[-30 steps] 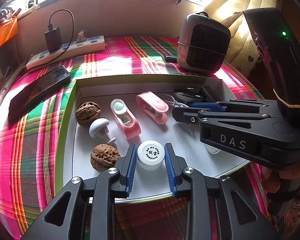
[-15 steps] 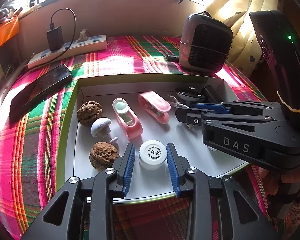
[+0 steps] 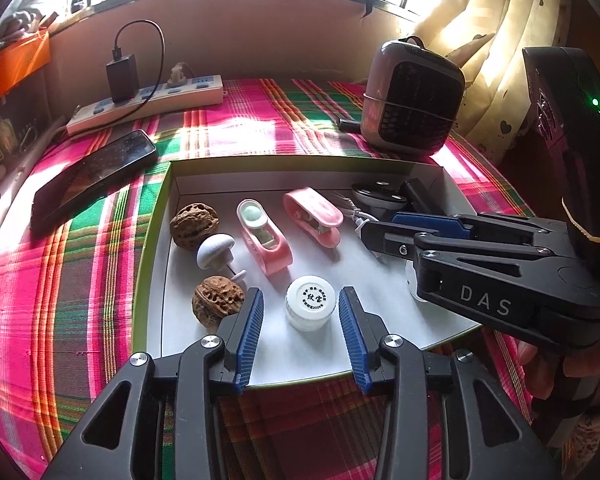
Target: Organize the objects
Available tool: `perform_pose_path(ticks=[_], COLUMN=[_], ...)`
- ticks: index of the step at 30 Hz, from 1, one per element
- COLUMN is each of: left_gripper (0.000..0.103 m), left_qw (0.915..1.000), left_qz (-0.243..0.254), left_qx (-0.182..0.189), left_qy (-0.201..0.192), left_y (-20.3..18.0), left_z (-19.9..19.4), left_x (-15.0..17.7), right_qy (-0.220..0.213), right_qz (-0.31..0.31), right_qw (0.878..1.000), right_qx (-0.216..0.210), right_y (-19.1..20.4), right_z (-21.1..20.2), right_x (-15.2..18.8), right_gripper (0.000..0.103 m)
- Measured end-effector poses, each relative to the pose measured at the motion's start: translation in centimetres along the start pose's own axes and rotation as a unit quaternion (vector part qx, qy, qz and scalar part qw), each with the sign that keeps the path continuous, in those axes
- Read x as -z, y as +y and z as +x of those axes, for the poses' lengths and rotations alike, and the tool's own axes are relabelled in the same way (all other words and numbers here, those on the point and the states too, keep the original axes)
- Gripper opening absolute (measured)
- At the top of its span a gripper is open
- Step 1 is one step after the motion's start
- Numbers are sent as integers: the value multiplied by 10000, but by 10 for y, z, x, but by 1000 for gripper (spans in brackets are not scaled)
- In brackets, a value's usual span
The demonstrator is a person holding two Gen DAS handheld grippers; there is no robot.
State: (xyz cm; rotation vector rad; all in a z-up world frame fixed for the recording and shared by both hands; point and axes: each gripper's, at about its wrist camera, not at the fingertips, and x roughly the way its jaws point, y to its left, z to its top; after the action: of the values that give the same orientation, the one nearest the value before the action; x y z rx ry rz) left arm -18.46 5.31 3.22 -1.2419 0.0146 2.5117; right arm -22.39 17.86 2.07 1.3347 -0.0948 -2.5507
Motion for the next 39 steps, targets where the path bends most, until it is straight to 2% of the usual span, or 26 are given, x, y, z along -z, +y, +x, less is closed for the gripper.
perform_pose_path(ticks=[15,19,24,30,35,39], left_gripper=[38,38,38,38,38,38], left_qw=[9994,9992,9988,9985,9978,9984], left_qz=[25,-43,-94,-159,-14,-17], left_qx=[-156,-151,-154,-159,-413,-335], left_qy=[-314,-367,-454,-497,-517,-448], left_y=[-4,-4,-6,-6,-13,-15], left_z=[-34,-43,-55,-66,-72,-74], left_x=[12,18,24,36,50,61], right_qy=[-411,-572,-680,-723,-710,-703], right_qz=[74,14,37,104,75,106], right_qw=[9990,9979,9971,9965,9961,9958], right_qx=[148,297,348,396,509,568], right_y=[12,17,21,24,28,28], right_z=[-41,-54,-65,-75,-79,-82], right_x=[24,33,46,61,78,90], right_gripper=[29,34,34,34,34,34])
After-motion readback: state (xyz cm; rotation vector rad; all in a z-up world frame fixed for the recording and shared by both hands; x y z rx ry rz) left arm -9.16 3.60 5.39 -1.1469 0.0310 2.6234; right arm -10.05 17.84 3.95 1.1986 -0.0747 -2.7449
